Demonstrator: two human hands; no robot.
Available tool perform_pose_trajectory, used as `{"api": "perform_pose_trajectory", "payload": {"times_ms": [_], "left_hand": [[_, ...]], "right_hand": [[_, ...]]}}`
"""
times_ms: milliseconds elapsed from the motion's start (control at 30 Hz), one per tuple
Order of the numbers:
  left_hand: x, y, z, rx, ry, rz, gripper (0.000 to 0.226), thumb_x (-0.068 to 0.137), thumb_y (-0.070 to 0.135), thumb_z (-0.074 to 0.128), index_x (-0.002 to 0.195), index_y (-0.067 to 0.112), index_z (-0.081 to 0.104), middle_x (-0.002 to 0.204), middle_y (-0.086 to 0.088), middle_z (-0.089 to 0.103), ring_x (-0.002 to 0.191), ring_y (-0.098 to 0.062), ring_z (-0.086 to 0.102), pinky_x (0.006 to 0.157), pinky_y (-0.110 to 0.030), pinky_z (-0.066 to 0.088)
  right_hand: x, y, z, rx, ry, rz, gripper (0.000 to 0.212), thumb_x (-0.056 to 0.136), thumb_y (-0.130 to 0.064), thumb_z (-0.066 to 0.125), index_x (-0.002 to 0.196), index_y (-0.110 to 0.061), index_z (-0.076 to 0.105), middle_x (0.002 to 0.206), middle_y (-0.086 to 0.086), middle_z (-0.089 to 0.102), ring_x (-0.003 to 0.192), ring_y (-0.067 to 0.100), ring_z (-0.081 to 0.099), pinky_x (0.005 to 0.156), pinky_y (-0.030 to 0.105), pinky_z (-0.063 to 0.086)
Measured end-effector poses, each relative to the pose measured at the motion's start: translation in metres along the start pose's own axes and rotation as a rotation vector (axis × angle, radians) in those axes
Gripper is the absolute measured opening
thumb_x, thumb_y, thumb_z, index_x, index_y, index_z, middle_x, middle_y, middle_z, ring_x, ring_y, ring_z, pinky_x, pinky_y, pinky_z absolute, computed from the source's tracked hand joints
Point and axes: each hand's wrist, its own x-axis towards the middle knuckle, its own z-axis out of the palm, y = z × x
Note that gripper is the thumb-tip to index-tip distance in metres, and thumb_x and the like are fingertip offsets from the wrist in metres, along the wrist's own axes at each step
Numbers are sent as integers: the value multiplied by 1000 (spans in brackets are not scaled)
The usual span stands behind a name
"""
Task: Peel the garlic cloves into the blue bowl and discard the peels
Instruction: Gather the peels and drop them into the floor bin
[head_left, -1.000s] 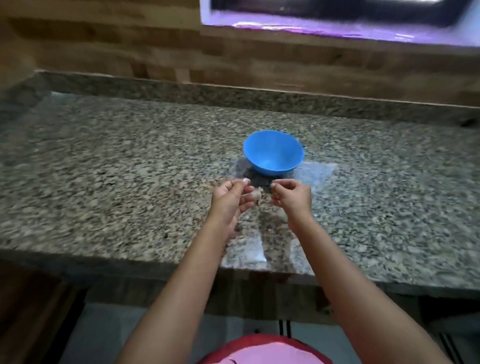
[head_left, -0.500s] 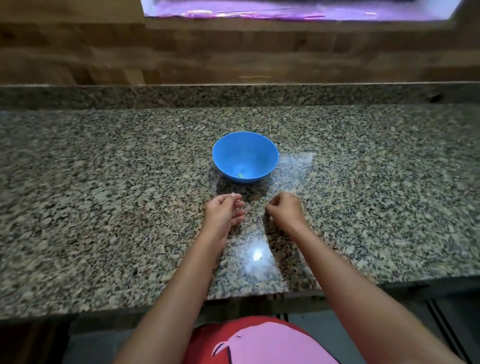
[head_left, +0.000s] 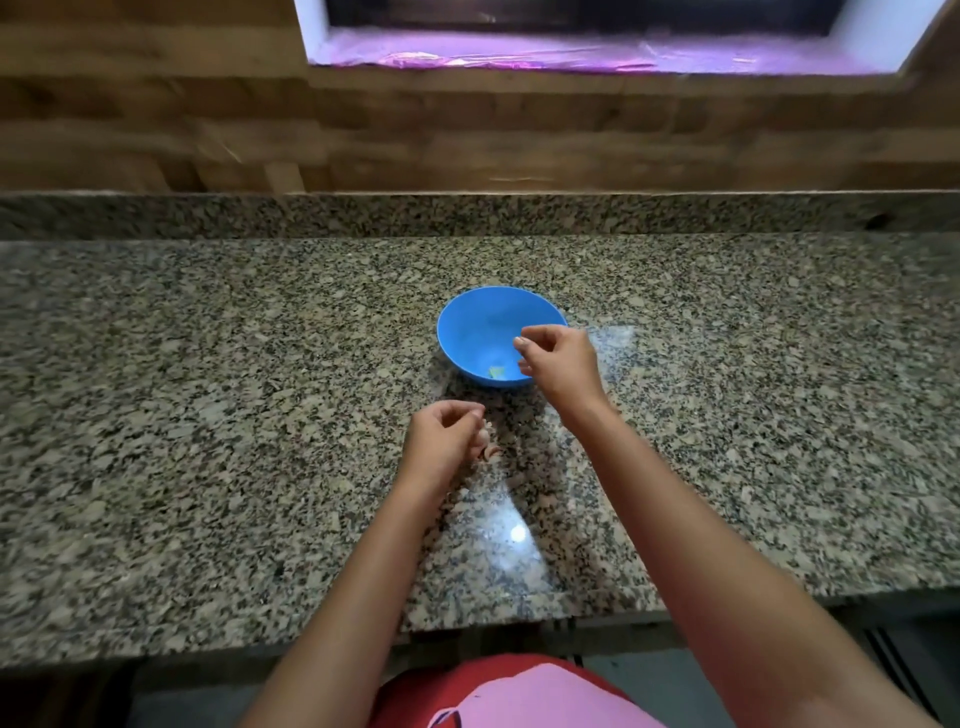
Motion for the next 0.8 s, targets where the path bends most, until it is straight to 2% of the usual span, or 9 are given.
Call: {"api": "perform_pose_trajectory", "payload": {"times_ms": [67, 167, 233, 367, 467, 567, 633, 700, 800], "left_hand": [[-2, -7, -7, 218, 5, 57, 9, 89, 12, 62, 93, 6, 69, 74, -2, 68, 59, -10, 59, 53, -19, 47], [-12, -19, -9, 531, 21, 162, 14, 85, 18, 68, 98, 15, 71, 88, 4, 70, 75, -9, 63, 65, -15, 47], [-19, -27, -8, 567, 51, 199, 18, 85, 14, 67, 102, 13, 70, 95, 1, 69, 80, -8, 61, 65, -5, 43], [-25, -35, -11, 603, 100, 207, 16, 86, 13, 65, 101, 9, 68, 94, -2, 64, 80, -9, 57, 57, -2, 40], [-27, -36, -14, 621, 105, 211, 15, 87, 14, 64, 100, 10, 69, 97, -4, 66, 84, -12, 60, 59, -6, 39], [-31, -38, -15, 641, 87, 221, 16, 89, 15, 61, 103, 12, 69, 98, 1, 62, 85, -8, 55, 59, -5, 40], [-34, -40, -14, 625, 83, 231, 18, 89, 17, 61, 105, 14, 68, 101, 3, 61, 91, -10, 55, 67, -8, 40], [-35, -42, -12, 541, 87, 227, 21, 88, 17, 63, 108, 15, 68, 104, 1, 65, 95, -12, 60, 78, -18, 47], [-38, -41, -5, 325, -4, 171, 23, 87, 15, 65, 110, 15, 68, 101, 3, 69, 94, -11, 66, 81, -23, 54]], "right_hand": [[-15, 6, -5, 17, -17, -30, 18, 90, -12, 60, 105, -5, 66, 91, 8, 68, 80, 20, 67, 79, 38, 57], [-45, 18, -12, 81, -151, -41, 8, 89, -5, 60, 94, -5, 66, 77, 6, 66, 62, 14, 62, 60, 27, 56], [-53, 32, -10, -44, -234, -38, 10, 88, -7, 62, 97, -5, 67, 80, 7, 67, 68, 16, 63, 64, 31, 56], [-44, 57, 8, -518, -398, -127, 34, 87, -18, 65, 120, -10, 62, 113, 12, 61, 104, 24, 59, 92, 33, 47], [-46, 68, 15, -611, -395, -249, 24, 89, -19, 62, 111, -11, 66, 106, 10, 54, 99, 25, 55, 82, 27, 41], [-52, 76, 13, -576, -375, -336, 15, 90, -16, 61, 99, -6, 67, 96, 9, 54, 90, 24, 54, 74, 27, 39], [-56, 79, 9, -502, -357, -325, 14, 89, -17, 63, 96, -6, 67, 93, 6, 60, 87, 19, 57, 76, 28, 44], [-63, 77, 2, -330, -333, -201, 11, 87, -18, 66, 92, -8, 69, 86, 3, 67, 78, 14, 62, 72, 26, 50], [-73, 72, -6, 42, -370, 78, 9, 86, -15, 67, 87, -6, 69, 73, 4, 67, 59, 10, 59, 56, 23, 49]]}}
